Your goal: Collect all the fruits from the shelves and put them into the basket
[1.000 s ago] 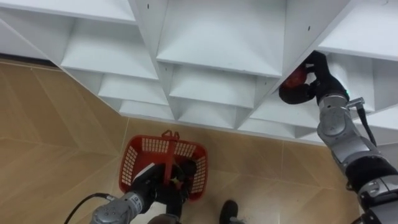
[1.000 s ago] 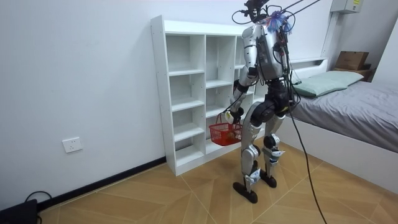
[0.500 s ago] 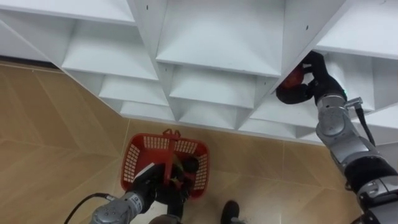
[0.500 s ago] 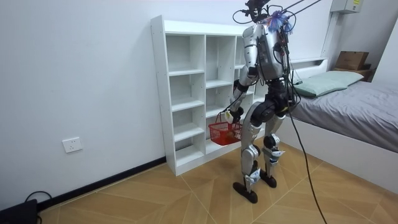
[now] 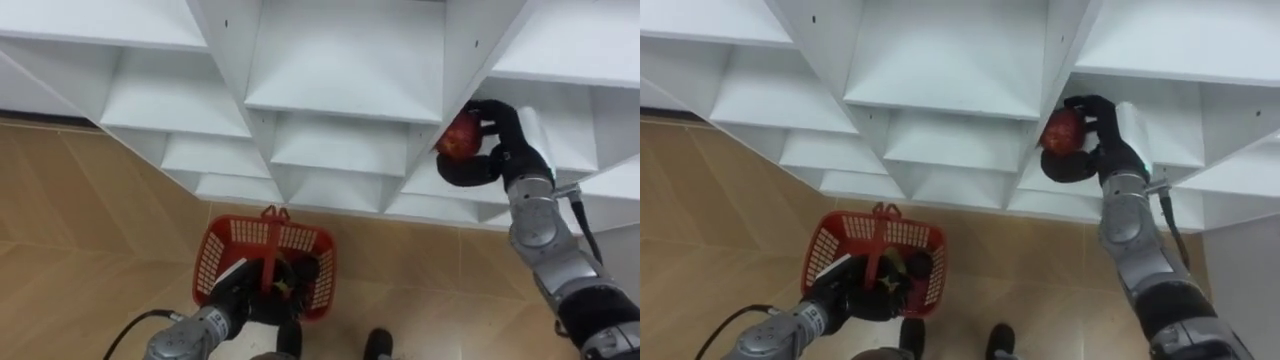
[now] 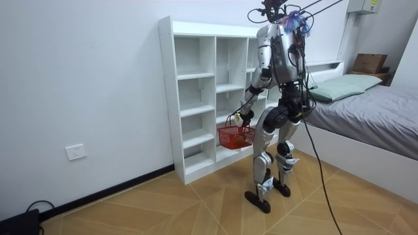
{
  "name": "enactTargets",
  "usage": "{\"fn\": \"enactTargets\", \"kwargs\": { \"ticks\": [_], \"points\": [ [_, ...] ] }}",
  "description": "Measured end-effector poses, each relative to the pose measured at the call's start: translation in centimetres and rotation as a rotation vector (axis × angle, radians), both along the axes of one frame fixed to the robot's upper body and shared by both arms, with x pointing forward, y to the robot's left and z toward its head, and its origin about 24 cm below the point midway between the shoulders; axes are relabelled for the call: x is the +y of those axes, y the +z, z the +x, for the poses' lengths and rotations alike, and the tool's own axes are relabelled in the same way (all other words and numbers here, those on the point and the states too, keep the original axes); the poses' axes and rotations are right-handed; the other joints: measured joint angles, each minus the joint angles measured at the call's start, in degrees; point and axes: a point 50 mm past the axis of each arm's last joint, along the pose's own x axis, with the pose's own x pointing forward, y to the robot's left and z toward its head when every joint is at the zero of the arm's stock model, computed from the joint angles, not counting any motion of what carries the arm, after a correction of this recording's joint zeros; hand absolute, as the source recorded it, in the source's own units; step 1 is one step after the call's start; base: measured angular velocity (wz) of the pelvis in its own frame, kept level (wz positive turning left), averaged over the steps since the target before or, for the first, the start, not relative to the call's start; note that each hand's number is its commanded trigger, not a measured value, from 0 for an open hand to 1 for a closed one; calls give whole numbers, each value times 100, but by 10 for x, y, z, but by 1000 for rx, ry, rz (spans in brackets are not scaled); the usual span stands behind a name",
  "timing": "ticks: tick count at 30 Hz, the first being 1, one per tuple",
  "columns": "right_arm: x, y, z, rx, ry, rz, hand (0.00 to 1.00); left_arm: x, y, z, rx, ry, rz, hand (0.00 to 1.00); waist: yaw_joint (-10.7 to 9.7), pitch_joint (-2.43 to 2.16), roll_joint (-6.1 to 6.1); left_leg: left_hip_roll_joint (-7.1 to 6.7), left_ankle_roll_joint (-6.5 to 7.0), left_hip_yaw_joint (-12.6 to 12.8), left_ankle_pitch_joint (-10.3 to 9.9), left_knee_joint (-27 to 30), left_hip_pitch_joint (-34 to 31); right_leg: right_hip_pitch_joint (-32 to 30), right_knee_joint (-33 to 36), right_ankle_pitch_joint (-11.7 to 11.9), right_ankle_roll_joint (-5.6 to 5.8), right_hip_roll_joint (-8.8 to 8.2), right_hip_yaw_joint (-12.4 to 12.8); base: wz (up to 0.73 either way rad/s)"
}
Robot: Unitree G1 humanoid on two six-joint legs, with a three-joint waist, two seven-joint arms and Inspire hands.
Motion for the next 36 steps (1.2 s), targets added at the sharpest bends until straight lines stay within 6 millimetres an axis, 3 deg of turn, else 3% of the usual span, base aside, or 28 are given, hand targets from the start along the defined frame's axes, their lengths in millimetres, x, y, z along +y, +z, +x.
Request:
{"fn": "enactTargets", "kwargs": {
  "ticks": [9, 18, 28, 36],
  "points": [
    [8, -31, -37, 88, 56, 16, 100, 6, 6, 1, -55, 57, -13, 100, -167, -27, -18, -2, 0, 54, 5, -6, -8, -43, -10, 10, 17, 14, 101, -3],
    [30, -41, -59, 117, 124, 94, 100, 5, 2, -16, -43, 64, -34, 100, -445, -86, -12, -2, 0, 57, 5, -12, 5, -53, -11, 23, 19, 34, 145, 0],
    [48, -52, -78, 162, 229, 37, 100, 1, 1, -19, -41, 41, -29, 100, -458, -96, 2, 17, 1, 134, 6, -27, 78, -18, -22, 63, 16, 51, 170, -4],
    [57, -57, -92, 197, 287, 29, 100, -3, 0, -20, -37, 33, -44, 100, -422, -129, 46, 17, 0, 163, 8, -74, 94, -32, -51, 67, 18, 66, 206, -1]
  ]
}}
